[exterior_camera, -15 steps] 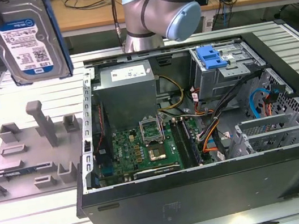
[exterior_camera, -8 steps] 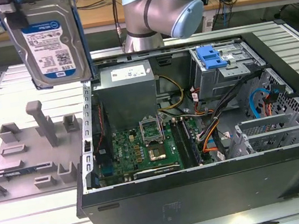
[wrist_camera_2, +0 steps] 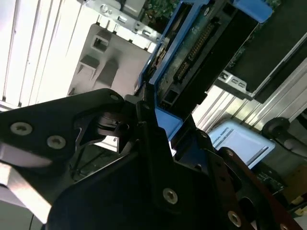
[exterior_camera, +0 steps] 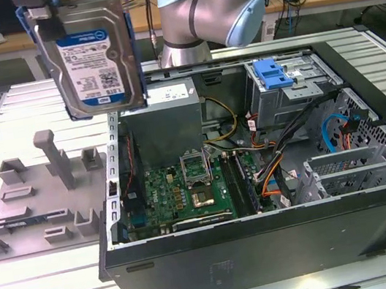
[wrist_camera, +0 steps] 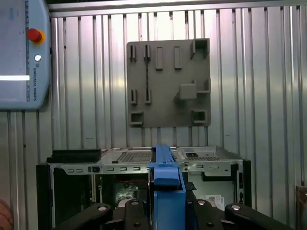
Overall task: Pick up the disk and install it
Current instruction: 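Pick up the disk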
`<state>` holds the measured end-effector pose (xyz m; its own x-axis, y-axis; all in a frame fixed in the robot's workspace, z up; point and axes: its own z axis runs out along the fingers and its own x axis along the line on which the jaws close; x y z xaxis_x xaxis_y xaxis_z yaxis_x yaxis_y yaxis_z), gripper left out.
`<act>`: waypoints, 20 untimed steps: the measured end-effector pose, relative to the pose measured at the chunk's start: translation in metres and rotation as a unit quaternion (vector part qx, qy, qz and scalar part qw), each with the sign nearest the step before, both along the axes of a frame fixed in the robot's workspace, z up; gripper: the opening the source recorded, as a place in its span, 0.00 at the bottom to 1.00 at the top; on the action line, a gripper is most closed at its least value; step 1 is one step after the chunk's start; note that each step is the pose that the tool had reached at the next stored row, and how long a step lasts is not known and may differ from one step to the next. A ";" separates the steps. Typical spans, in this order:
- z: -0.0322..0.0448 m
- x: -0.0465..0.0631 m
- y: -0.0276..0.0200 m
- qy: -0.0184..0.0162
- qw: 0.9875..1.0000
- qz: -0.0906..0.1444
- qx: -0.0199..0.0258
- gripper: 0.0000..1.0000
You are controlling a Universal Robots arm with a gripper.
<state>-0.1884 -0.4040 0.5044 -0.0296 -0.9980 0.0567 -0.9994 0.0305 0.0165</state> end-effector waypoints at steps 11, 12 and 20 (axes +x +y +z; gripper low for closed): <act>0.0000 0.045 -0.0258 0.000 1.000 0.000 0.000 0.36; 0.0000 0.052 -0.0294 0.000 1.000 0.000 0.000 0.36; 0.0000 0.089 -0.0505 0.000 1.000 0.000 0.000 0.36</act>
